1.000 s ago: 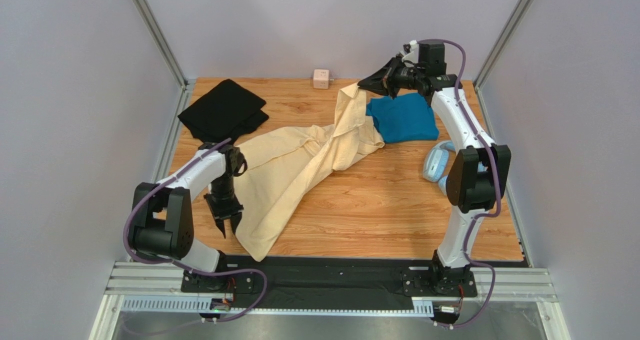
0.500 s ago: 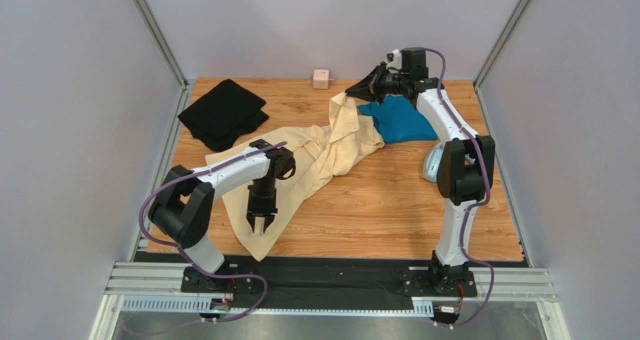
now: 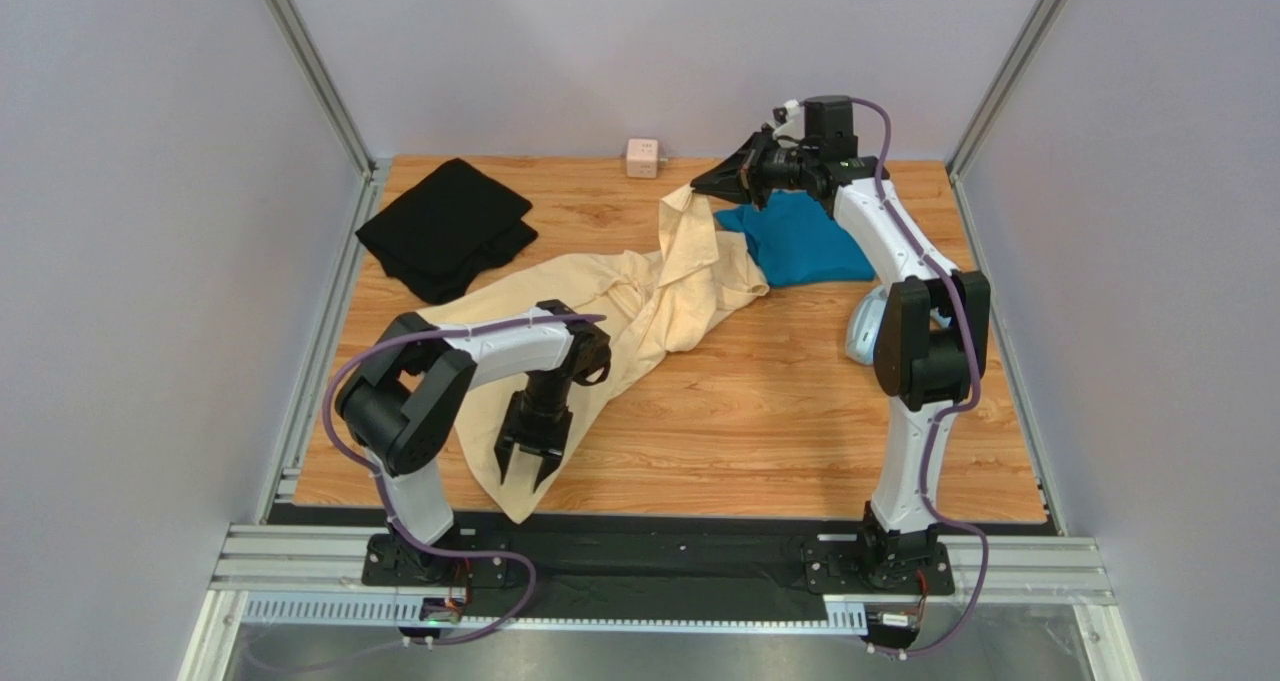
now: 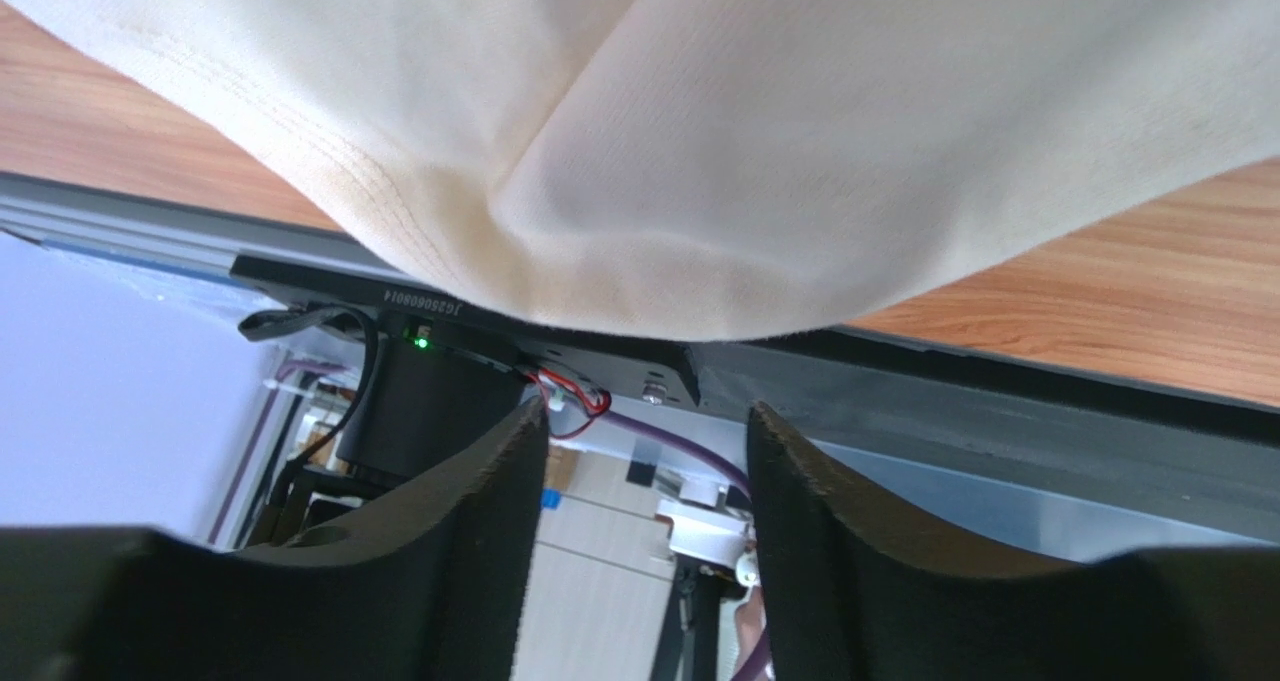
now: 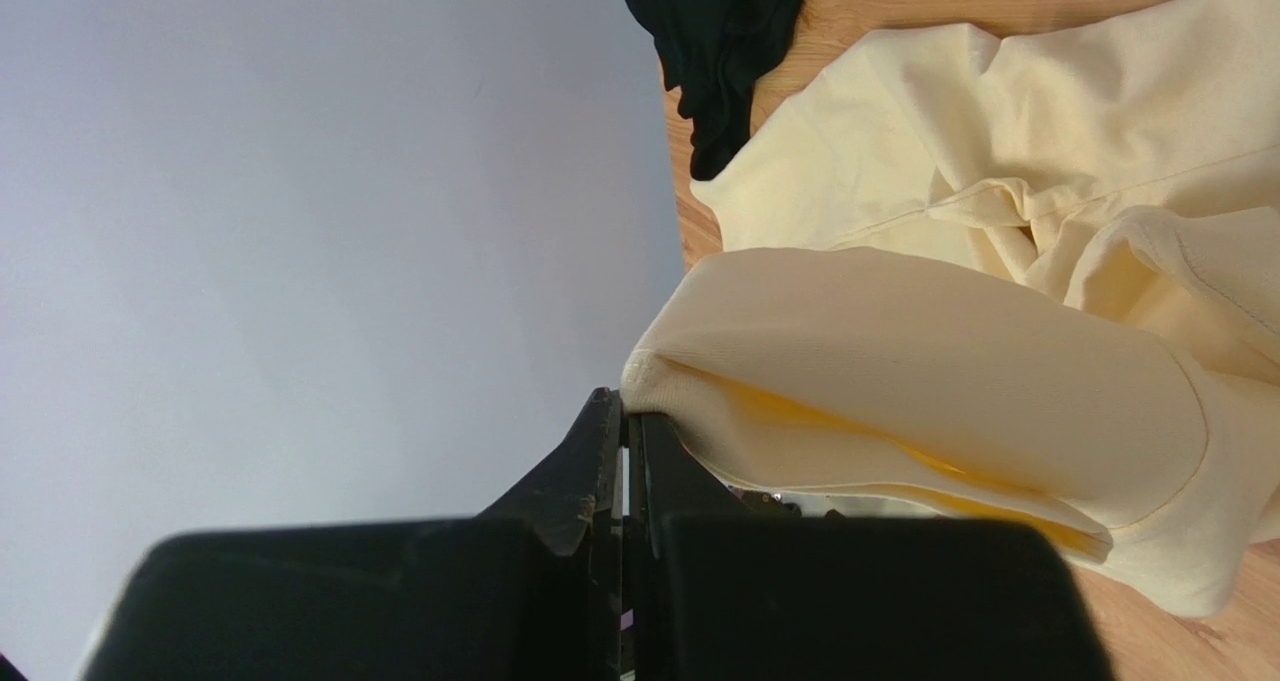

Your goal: Fold and stack the t-shirts

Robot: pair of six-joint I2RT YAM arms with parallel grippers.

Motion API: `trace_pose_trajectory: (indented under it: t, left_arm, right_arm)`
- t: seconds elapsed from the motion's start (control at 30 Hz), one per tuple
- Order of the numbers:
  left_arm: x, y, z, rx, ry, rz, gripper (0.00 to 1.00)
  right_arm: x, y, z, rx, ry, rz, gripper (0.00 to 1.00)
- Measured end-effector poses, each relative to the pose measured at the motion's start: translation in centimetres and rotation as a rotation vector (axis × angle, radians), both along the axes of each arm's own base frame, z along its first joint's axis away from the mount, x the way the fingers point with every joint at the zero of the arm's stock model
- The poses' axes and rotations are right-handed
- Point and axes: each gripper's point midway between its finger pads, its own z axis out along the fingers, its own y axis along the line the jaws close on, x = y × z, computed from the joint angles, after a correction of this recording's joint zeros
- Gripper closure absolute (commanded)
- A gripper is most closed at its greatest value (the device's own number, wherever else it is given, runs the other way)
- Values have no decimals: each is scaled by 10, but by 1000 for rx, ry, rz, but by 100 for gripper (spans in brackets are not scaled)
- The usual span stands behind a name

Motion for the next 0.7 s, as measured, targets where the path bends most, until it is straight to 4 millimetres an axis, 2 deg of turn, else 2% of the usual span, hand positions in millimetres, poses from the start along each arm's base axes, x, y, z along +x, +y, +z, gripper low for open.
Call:
trace_pose_trajectory:
  t: [0.33,0.7]
  left_arm:
    - [3,-1,-17,-18,57,-72,39]
    - [2,-10,-28,-63,59,-86,41]
  right_arm:
    - [-4,0,-9,3,23,9,100]
    - [-13,-1,8,13,-3,16,100]
